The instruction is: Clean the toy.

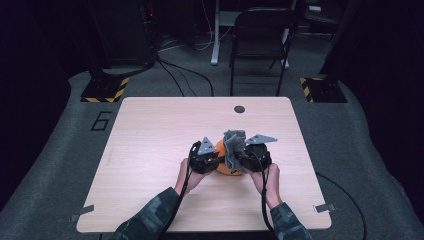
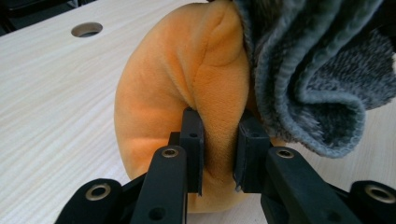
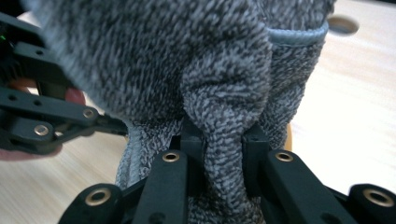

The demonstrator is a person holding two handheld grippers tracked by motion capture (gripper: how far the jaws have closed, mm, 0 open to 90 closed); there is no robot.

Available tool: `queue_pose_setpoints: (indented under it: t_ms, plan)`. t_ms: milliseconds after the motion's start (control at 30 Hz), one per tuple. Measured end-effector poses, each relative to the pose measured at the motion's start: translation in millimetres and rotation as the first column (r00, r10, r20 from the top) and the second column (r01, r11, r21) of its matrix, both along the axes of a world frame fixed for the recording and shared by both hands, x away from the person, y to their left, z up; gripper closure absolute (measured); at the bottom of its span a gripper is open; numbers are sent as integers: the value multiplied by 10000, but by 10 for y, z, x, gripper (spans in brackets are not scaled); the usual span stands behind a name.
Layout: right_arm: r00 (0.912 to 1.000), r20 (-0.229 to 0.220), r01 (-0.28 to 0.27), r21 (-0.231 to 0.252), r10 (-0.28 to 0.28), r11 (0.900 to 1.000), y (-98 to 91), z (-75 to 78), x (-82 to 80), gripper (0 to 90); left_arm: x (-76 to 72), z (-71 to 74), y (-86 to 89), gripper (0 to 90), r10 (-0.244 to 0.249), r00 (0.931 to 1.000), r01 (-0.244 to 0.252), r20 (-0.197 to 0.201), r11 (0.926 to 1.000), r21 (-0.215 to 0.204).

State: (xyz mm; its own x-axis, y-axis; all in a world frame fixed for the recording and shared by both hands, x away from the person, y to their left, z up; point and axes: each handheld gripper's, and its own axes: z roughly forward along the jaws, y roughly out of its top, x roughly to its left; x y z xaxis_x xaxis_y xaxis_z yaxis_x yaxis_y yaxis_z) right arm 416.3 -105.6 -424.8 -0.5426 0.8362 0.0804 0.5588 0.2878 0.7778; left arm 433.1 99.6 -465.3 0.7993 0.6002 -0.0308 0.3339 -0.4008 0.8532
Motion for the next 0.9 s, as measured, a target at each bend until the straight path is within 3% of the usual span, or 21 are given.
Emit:
queue_pose_setpoints:
  t_ms: [100,233,433,667,800,867,900]
  plan:
    - [9997,-249,8,92,-5,10000,-86,-59,27,766,7,-10,-1,761,-74,10000,74,0,10000,-33]
    - [9988,-460,127,-269,-139,9996,-191,-143,50,767,28,-39,7,759,-129,9999,129,-38,9997,-200]
    - [9919,-1163,477,-349,-514,9983,-391,-338,129,765,48,-49,13,757,-245,9997,244,-40,9993,-282]
    - [9762,-1875,1005,-548,-1091,9934,-478,-537,211,764,50,-58,6,755,-308,9995,304,-80,9987,-399]
    - [9590,-2462,1134,-1193,-1401,9864,-535,-708,282,761,44,-60,12,753,-218,9998,216,-38,9986,-486]
    - [9552,-2616,1156,-1009,-1385,9882,-581,-717,323,760,51,-60,28,750,-269,9996,265,-63,9983,-520]
    - [9587,-2447,1180,-1212,-1448,9856,-588,-669,325,761,51,-61,33,749,-220,9997,216,-73,9984,-526]
